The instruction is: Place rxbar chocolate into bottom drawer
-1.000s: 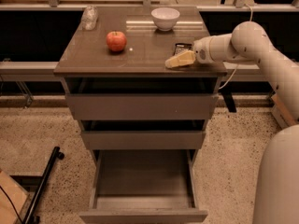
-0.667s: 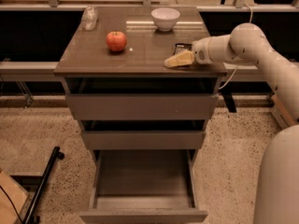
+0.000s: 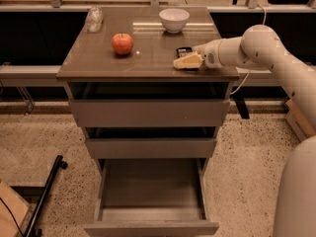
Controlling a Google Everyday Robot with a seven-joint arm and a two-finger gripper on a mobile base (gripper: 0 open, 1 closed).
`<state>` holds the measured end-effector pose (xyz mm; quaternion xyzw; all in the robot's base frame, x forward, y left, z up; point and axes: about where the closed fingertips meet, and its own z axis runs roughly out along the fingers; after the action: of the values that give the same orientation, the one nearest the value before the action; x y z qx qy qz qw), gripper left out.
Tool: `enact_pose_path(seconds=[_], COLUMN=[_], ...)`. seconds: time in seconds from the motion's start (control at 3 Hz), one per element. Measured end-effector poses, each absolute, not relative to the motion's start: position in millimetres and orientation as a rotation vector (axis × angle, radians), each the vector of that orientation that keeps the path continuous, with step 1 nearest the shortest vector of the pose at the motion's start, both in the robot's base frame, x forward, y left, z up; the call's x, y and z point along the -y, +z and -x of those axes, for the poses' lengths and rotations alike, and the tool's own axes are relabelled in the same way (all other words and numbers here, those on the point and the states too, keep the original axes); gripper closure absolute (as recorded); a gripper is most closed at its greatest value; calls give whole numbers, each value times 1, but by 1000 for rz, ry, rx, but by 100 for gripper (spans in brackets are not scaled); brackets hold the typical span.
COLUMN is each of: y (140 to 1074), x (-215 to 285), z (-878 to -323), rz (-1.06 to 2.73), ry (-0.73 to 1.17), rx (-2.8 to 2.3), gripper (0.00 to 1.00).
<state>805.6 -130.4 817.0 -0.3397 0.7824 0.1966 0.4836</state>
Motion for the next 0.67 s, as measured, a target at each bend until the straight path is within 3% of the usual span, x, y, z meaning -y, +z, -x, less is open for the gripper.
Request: enact_pose_path(seconds=[0.33,0.67], y=[820,821], x=[130,130], z=[-806,-806], rz=[827,827], ry=[479,479], rx=[-1906,-1906], gripper=[89,100])
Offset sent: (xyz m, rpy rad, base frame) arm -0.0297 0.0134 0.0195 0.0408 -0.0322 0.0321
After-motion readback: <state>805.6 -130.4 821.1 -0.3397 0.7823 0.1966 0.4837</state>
